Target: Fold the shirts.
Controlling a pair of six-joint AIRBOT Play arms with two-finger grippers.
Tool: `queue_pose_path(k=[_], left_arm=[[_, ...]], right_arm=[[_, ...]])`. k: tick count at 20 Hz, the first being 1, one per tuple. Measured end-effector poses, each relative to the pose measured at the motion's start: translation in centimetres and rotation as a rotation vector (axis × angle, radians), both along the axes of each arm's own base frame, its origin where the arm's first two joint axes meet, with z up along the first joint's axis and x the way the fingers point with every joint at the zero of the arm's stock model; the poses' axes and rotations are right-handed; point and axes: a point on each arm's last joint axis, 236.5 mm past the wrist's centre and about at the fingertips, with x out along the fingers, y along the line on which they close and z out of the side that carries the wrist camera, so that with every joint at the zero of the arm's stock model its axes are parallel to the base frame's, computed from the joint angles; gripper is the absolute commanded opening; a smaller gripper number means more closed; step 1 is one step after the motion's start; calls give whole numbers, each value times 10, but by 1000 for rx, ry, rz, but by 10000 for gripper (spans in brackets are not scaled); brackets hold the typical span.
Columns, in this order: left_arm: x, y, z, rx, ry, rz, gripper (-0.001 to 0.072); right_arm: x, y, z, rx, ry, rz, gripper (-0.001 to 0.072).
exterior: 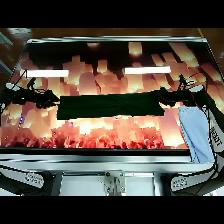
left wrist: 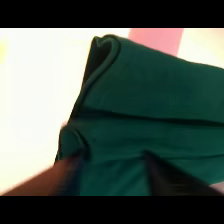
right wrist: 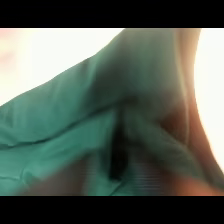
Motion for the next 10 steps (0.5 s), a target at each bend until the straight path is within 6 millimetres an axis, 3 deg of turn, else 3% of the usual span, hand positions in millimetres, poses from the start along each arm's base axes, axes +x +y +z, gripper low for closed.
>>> queue_pose_path(k=[3, 7, 10], left_arm=[[5, 4, 7, -13, 0, -1, 597], [5, 3, 33, -39, -1, -55, 595], [1, -10, 54, -45, -14, -113, 595]], right_arm=[[-2, -14, 8, -51, -23, 42, 679], [-18, -44, 4, -126, 44, 32, 679], [-24, -41, -13, -99, 99, 35, 679]])
